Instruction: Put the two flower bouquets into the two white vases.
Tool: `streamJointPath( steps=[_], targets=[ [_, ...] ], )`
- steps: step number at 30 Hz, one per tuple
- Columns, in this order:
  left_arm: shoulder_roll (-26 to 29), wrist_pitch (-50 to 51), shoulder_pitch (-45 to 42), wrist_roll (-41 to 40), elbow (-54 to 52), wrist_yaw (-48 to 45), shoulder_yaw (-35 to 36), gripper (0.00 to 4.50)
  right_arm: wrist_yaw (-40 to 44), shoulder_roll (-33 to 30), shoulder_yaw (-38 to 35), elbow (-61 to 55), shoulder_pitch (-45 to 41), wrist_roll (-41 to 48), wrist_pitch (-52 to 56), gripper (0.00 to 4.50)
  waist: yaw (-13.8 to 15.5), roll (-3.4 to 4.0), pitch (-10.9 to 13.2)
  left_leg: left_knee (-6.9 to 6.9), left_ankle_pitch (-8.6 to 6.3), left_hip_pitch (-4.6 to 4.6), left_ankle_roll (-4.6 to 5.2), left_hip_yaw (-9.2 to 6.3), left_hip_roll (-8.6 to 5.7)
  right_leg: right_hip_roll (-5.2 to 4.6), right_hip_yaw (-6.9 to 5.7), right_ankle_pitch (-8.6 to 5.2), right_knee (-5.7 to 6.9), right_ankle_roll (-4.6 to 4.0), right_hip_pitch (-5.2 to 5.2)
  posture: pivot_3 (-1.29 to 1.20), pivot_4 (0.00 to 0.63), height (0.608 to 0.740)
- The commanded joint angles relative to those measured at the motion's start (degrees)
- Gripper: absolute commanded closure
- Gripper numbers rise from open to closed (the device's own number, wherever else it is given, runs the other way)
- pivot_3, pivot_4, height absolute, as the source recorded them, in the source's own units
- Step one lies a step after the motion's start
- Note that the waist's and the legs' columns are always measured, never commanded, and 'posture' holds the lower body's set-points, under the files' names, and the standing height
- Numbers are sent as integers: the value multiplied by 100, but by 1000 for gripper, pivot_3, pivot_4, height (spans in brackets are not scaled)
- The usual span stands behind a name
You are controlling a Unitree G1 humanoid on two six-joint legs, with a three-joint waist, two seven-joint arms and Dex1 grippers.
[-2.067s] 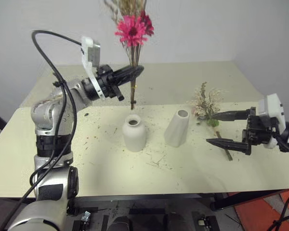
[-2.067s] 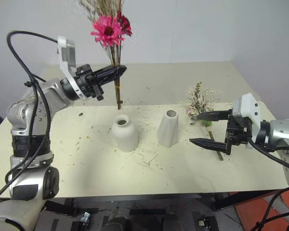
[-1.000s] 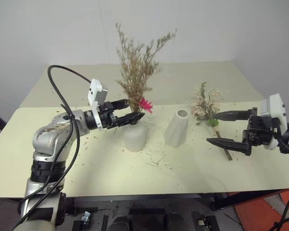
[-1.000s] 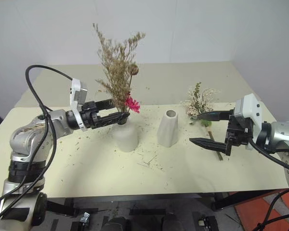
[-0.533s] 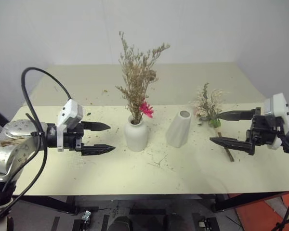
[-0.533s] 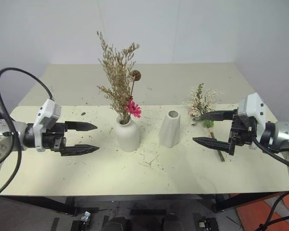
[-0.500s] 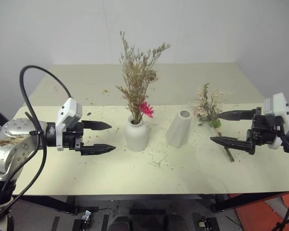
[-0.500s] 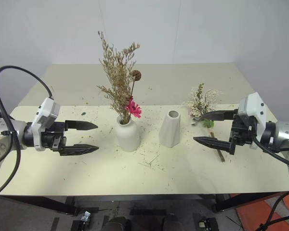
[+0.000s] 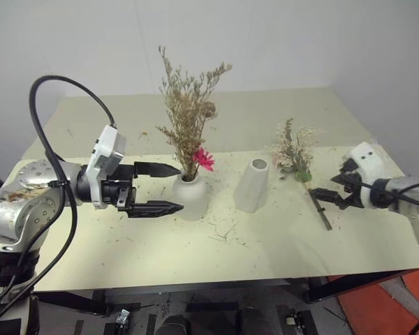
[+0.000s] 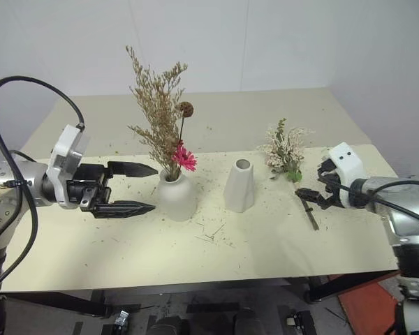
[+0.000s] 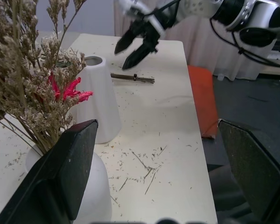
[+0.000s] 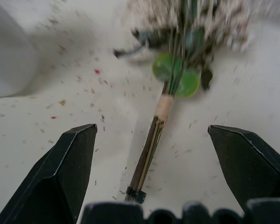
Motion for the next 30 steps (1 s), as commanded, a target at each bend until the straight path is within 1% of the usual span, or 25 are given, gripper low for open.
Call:
streamJointPath(
  steps=[1,8,11,12,13,14,17,22,27,29,30],
  targets=[
    [-40,-182,38,-136,-176,33,256,32,-94,111,124,313,-236,-189,18,0,3,0,0,0,0,-1,0,0,0,-1,0,0,-1,0,-1,0,150,740],
    [-165,-665,359,-73,-342,6,517,32,87,462,693,1414,-733,-688,-574,0,-22,1,-1,-1,0,1,0,0,0,0,0,0,1,0,-2,0,150,740],
    [-219,-806,534,-177,-423,-26,675,0,165,520,815,1741,-829,-872,-864,553,-30,3,-2,-2,0,4,0,2,0,0,3,0,0,0,1,0,150,740],
    [-227,-827,571,-205,-437,-19,720,0,191,528,822,1819,-851,-912,-933,844,-27,3,-2,-1,0,4,0,2,0,0,2,0,-1,0,2,0,150,740],
    [-232,-849,597,-219,-440,-20,756,0,208,542,797,1882,-865,-924,-1000,1245,-24,3,-2,-1,0,5,0,2,0,0,2,1,0,0,3,0,150,740],
    [-230,-871,621,-226,-437,-20,789,0,225,553,790,1942,-890,-942,-1045,1522,-23,3,-2,-1,0,6,0,2,0,0,2,1,0,0,4,0,150,740],
    [-190,-941,663,-232,-399,-29,822,0,266,589,771,2047,-949,-1006,-1135,2590,-22,3,-2,-1,0,10,0,1,0,0,2,1,2,0,6,0,150,740],
    [-144,-1016,640,-221,-314,-35,829,0,344,575,604,1836,-869,-916,-1102,4331,-30,3,-2,-2,0,11,0,1,0,0,2,1,1,0,6,0,150,740],
    [-135,-1050,610,-208,-235,-63,814,0,238,549,205,1487,-686,-700,-901,4383,-19,3,-2,-2,0,8,0,1,0,0,2,0,1,0,4,0,150,740],
    [-138,-1058,589,-201,-206,-71,793,0,175,591,-77,1315,-571,-541,-894,4383,-17,3,-2,-3,0,6,0,0,0,0,2,0,1,0,3,0,150,740],
    [-137,-1059,575,-200,-177,-85,782,0,97,637,-332,1152,-485,-397,-928,4383,-16,3,-2,-3,0,5,0,0,0,-1,2,1,0,0,3,0,150,740]
  ],
)
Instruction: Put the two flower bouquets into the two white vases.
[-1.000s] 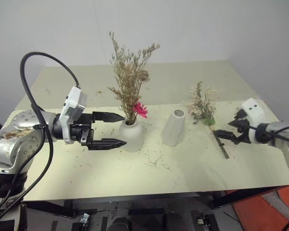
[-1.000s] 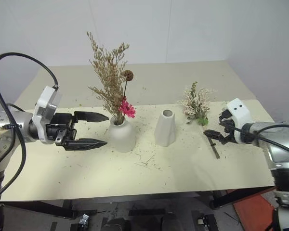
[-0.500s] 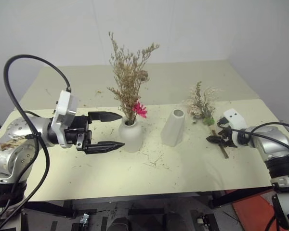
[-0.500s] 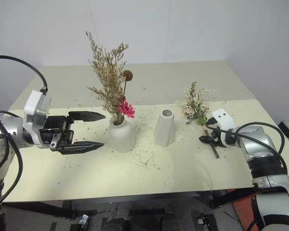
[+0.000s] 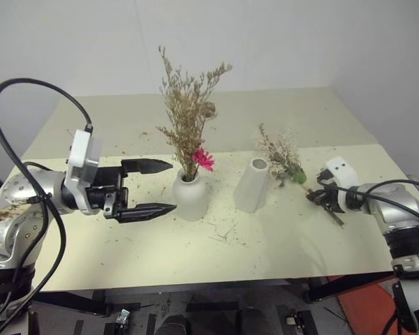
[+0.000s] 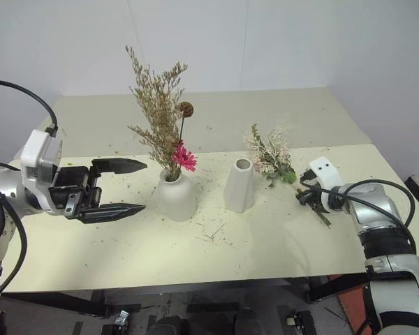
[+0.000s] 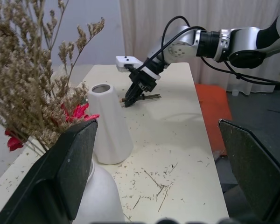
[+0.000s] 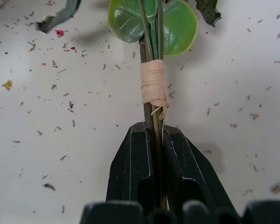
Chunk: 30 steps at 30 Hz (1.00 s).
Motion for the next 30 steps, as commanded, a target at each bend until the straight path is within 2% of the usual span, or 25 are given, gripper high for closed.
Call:
streamJointPath(
  steps=[1,8,10,13,22,30],
  targets=[
    [82,-147,-114,-22,44,-64,122,0,-212,67,-927,-671,171,463,-18,4383,4,0,0,0,0,0,0,0,0,0,0,0,0,0,0,0,150,740],
    [136,-161,-151,-27,187,-120,143,0,-423,714,-2758,-2115,614,1845,-489,4383,2,1,0,-3,0,1,0,-2,1,2,-1,0,1,0,1,0,150,740],
    [147,-178,-185,-20,238,-135,125,0,-539,994,-2972,-2544,503,2221,-557,4383,-16,2,-1,-4,0,3,0,-1,2,2,1,0,2,0,0,0,150,740],
    [137,-188,-267,-7,309,-163,82,0,-704,1320,-2897,-2881,278,2465,-689,4383,-22,3,-1,-5,0,8,0,-1,2,3,4,0,8,0,0,0,150,740],
    [93,-223,-399,26,384,-205,-26,0,-1135,2464,-1861,-3324,-312,2434,-1363,4383,3,6,-3,-21,0,13,0,-3,4,3,2,0,17,-1,-3,0,150,740],
    [126,-203,-368,30,365,-207,-6,0,-1234,2886,-1369,-3198,-247,2221,-1930,4383,-1,7,-3,-21,1,4,-1,-6,1,1,-2,1,18,-2,-10,0,150,740]
  ],
)
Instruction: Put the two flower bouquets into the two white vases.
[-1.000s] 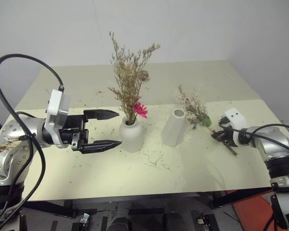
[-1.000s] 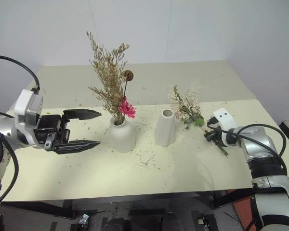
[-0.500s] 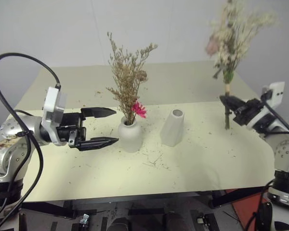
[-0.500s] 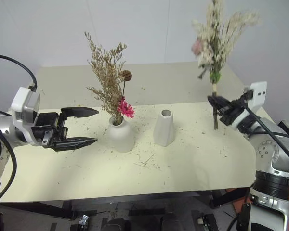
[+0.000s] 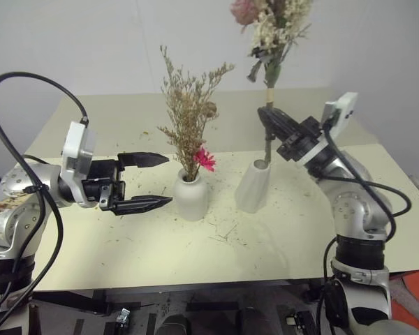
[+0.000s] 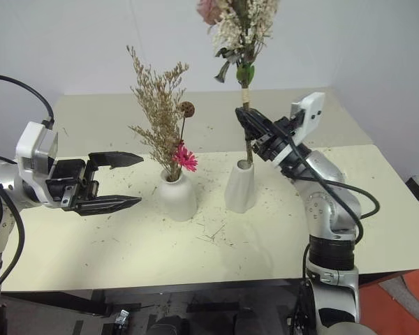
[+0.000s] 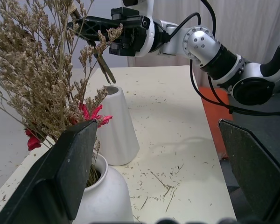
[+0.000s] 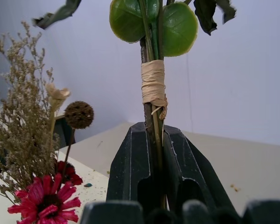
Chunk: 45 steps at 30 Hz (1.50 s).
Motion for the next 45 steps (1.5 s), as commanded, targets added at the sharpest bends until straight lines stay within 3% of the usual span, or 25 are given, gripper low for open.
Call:
streamJointPath(
  steps=[1,23,40,45],
  targets=[
    [82,-82,-78,-1,-72,-24,83,0,-20,71,54,-52,-64,-53,-391,4383,-6,0,0,0,0,1,0,0,0,0,0,0,-1,0,0,0,150,740],
    [207,2,-69,-38,-132,-13,125,0,-62,482,448,331,636,-436,-1171,4383,-20,1,0,-6,0,11,0,2,1,2,4,0,-2,0,0,0,150,740],
    [222,8,-243,-15,14,-90,-23,0,-158,403,449,-14,1133,-480,-1390,4383,-19,1,0,-10,0,13,0,2,1,2,5,0,-5,0,2,0,150,740],
    [241,-11,-252,-15,42,-111,-34,0,-167,383,441,31,1155,-497,-1425,2801,-23,1,0,-10,0,13,0,3,1,2,5,0,-6,-1,2,0,150,740]
  ],
)
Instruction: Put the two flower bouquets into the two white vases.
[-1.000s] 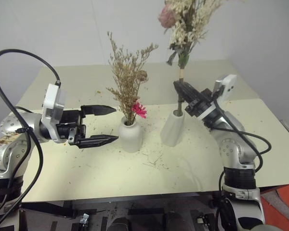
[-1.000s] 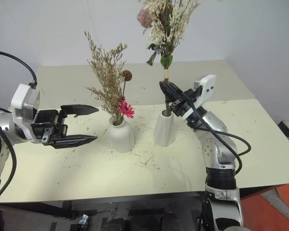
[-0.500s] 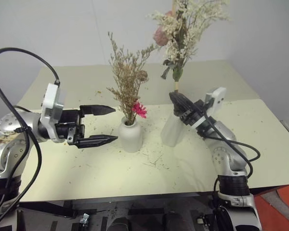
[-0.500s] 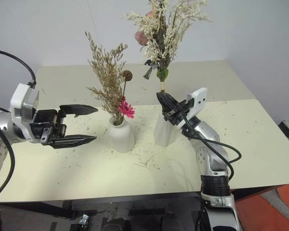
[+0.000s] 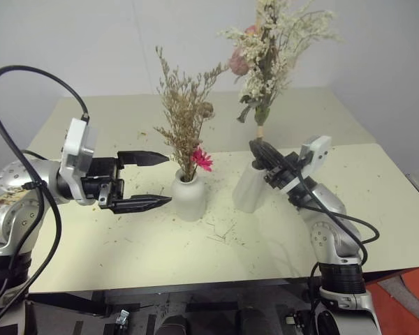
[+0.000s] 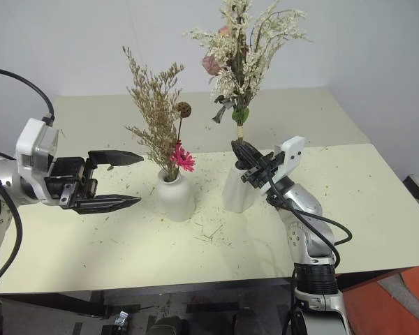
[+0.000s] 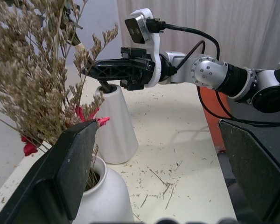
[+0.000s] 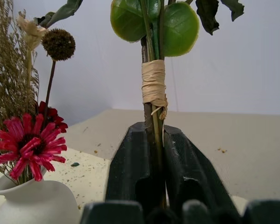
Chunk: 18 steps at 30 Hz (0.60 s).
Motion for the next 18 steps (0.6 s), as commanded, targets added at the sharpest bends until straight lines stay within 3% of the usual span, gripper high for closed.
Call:
streamJointPath(
  steps=[1,8,18],
  targets=[
    [63,-39,-120,-19,-37,-45,79,0,18,-55,-64,-218,-18,15,-212,2414,0,0,0,0,0,1,0,0,0,0,0,0,-1,0,0,0,150,740],
    [86,-20,-98,-23,-54,-41,111,0,145,-345,-123,-499,297,56,-167,143,10,0,0,0,0,0,0,0,0,0,0,0,-1,0,1,0,150,740],
    [94,-35,-105,20,-7,-50,75,0,1154,-2018,-530,-1417,1306,889,913,61,9,-1,0,0,0,6,1,1,0,0,-1,-2,-7,0,10,0,150,740]
  ],
)
